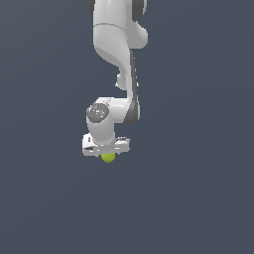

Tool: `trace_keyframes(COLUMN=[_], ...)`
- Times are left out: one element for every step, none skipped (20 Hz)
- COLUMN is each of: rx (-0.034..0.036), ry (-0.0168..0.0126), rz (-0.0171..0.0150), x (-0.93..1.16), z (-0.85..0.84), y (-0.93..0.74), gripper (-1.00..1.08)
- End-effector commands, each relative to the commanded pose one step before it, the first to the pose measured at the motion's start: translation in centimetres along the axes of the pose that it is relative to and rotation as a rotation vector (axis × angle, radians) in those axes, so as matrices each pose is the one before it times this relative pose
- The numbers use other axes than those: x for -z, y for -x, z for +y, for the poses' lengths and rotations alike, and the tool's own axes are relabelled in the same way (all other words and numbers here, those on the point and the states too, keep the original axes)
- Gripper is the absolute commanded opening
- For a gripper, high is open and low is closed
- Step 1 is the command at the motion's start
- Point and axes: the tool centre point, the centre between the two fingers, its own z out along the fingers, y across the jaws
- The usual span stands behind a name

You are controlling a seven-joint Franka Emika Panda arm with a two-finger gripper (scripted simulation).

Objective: Pick up the object and move it to a goal position.

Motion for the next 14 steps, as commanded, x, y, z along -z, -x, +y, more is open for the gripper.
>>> trace_keyframes(rx=[0.00015,0.00000,0.00000,0.00000,0.00000,0.00000,0.00000,0.00000,0.00000,0.00000,0.00000,0.00000,0.00000,0.00000], ry=[0.00046,0.00000,0.00000,0.00000,0.00000,0.00000,0.00000,0.00000,0.00000,0.00000,0.00000,0.00000,0.00000,0.00000], rz=[0.00171,0.00000,0.00000,0.00000,0.00000,0.00000,0.00000,0.00000,0.00000,0.00000,0.00000,0.00000,0.00000,0.00000], x=[-0.064,0.000,0.000,0.000,0.000,0.000,0.000,0.000,0.000,0.000,0.037,0.028,0.085,0.143], z=[0.025,0.000,0.000,0.000,0.000,0.000,0.000,0.000,0.000,0.000,0.001,-0.007,-0.022,-0.037], y=[-0.093,0.000,0.000,0.000,0.000,0.000,0.000,0.000,0.000,0.000,0.004,0.001,0.002,0.003], gripper=[-1.00,-1.00,-1.00,-1.00,-1.00,-1.00,-1.00,-1.00,-1.00,-1.00,-1.00,-1.00,-1.00,-1.00])
